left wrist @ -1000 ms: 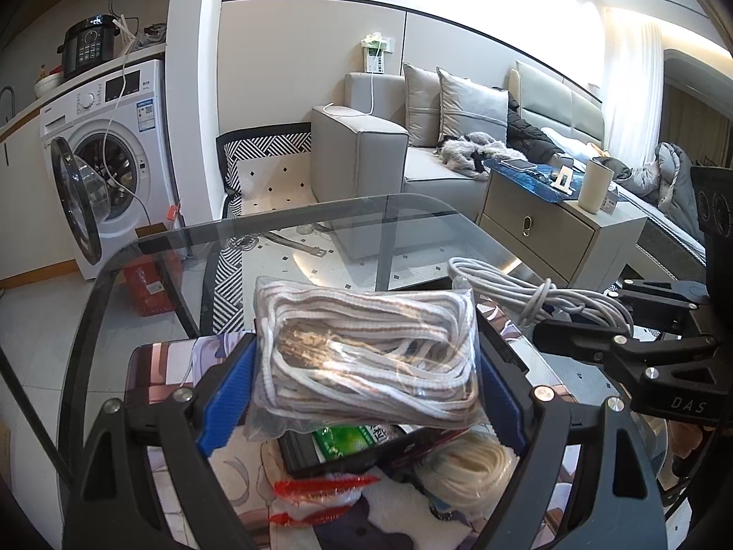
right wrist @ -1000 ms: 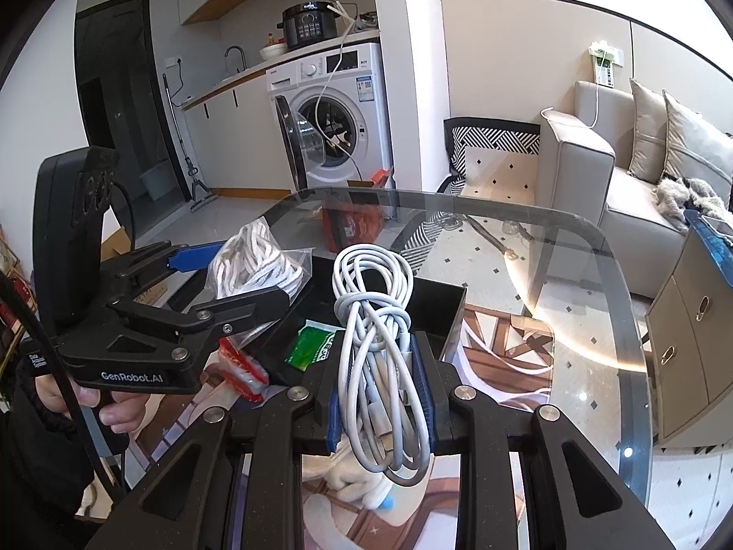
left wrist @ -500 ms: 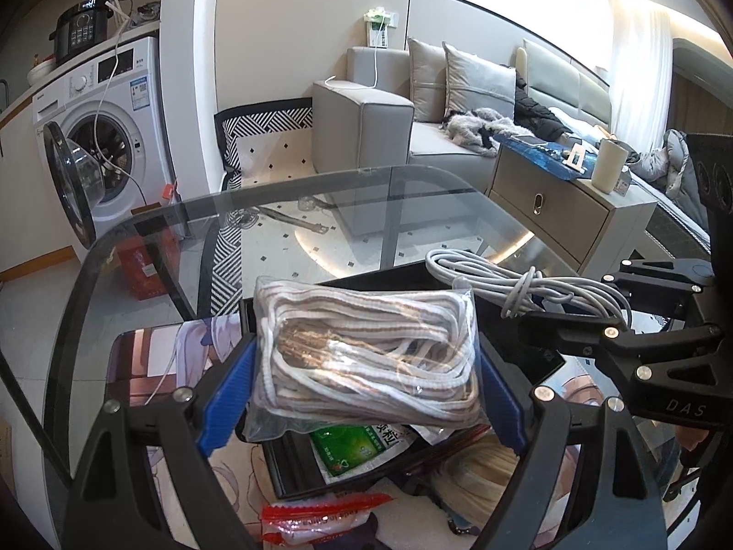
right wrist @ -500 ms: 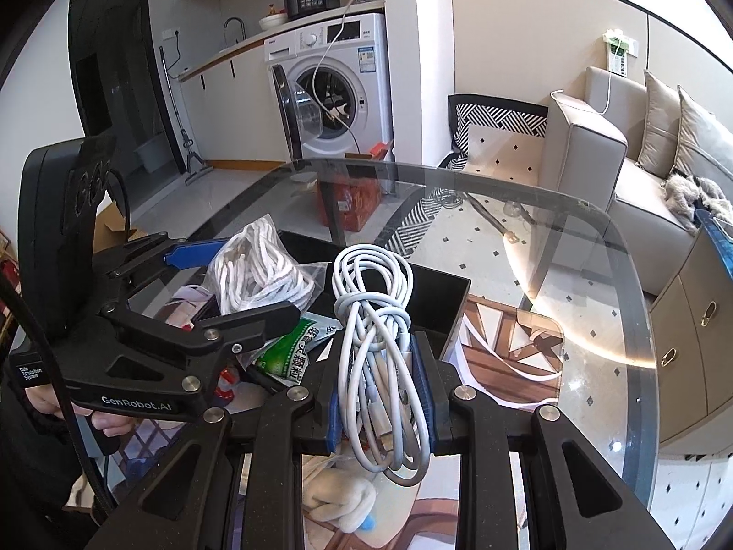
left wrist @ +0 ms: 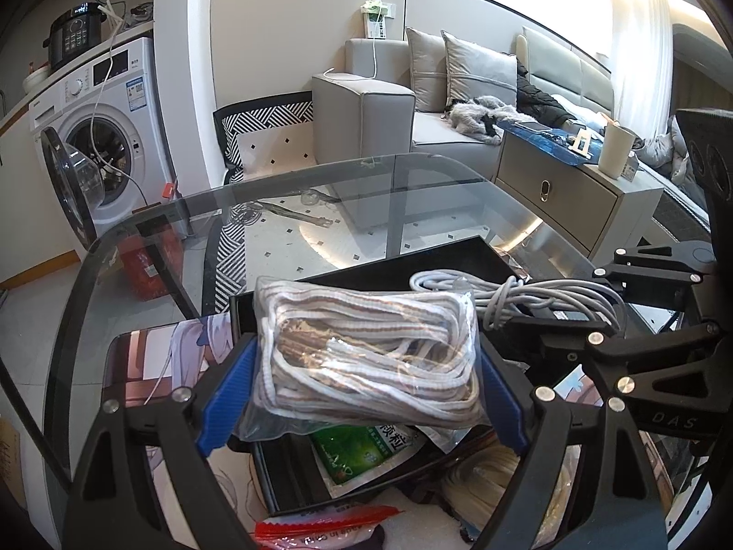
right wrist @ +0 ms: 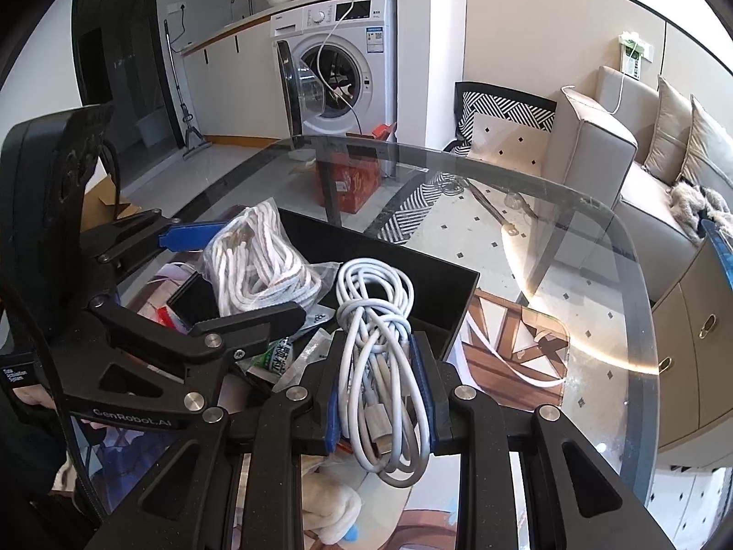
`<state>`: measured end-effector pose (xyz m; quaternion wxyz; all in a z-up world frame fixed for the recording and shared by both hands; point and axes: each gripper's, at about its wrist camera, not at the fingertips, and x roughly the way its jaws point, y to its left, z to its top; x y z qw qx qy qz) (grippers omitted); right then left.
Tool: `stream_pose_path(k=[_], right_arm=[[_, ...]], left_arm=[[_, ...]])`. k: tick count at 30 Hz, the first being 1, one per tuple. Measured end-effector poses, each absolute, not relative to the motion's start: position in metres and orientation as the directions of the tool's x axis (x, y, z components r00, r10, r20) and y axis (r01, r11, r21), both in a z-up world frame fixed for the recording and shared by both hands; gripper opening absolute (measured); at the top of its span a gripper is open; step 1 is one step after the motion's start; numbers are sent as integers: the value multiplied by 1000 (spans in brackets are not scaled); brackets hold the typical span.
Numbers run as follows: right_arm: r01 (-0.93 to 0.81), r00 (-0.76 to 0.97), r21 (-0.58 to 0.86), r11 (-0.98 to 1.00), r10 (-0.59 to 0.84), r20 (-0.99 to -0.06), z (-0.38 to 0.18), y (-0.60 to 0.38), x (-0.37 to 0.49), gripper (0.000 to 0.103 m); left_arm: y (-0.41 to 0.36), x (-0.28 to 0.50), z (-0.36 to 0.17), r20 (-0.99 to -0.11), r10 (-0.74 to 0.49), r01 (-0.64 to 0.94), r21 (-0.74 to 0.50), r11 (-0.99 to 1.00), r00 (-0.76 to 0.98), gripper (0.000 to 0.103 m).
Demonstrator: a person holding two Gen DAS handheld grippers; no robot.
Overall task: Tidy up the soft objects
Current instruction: 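Lower the bagged cords into the black box with the left tool while the right tool releases the cable there, then close the right tool on the white plush toy while the left tool approaches the red packet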
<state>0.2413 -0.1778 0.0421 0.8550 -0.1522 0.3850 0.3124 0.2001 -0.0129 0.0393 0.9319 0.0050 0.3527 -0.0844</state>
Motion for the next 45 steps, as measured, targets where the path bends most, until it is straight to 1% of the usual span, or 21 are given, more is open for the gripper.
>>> stream_pose_path(k=[12,20,23,26,27,28,30,31,32,35,37,40,42,45], right_arm=[[-666,517,-37,745,425,-743,39,-177,248,26],[-664,525,-16,748,450,-722,42,-176,255,26],[-668,533,-12,744,467,-705,44,-172,257,26],[-658,545,-18,753,460,-701,44,-171,259,28],[-654,550,-20,756,457,-698,45,-173,258,30],[-655,551,-18,755,461,-695,46,-175,256,36],[-648,562,-16,762,464,-685,49,-181,252,45],[-646,565,-12,763,468,-680,51,-186,250,50],[-643,571,-9,766,472,-672,54,-191,245,52],[-632,586,-20,775,461,-667,58,-201,234,56],[-628,590,-21,778,459,-664,60,-205,229,77],[-621,602,2,784,478,-639,63,-214,215,95],[-618,605,4,786,479,-636,64,-217,207,101],[-618,608,14,786,488,-627,63,-223,193,102]], left_arm=[[-14,200,38,-659,-164,178,-46,983,734,88],[-17,200,35,-664,-161,192,-27,981,730,89],[-18,202,31,-673,-158,195,-20,981,723,90],[-16,204,29,-681,-165,191,-38,981,713,92],[-16,204,29,-684,-170,192,-45,980,709,93],[-15,204,30,-688,-174,190,-54,980,704,95],[-14,203,31,-683,-190,196,-69,978,705,96],[-13,200,33,-675,-192,196,-72,978,712,101],[-13,198,34,-671,-189,194,-69,979,717,103],[-11,190,39,-661,-173,180,-59,982,730,103],[-8,185,42,-652,-163,166,-58,985,741,103],[0,174,45,-638,-150,141,-66,988,755,103],[5,165,48,-629,-151,131,-78,988,763,103],[12,153,52,-618,-138,111,-82,990,774,103]])
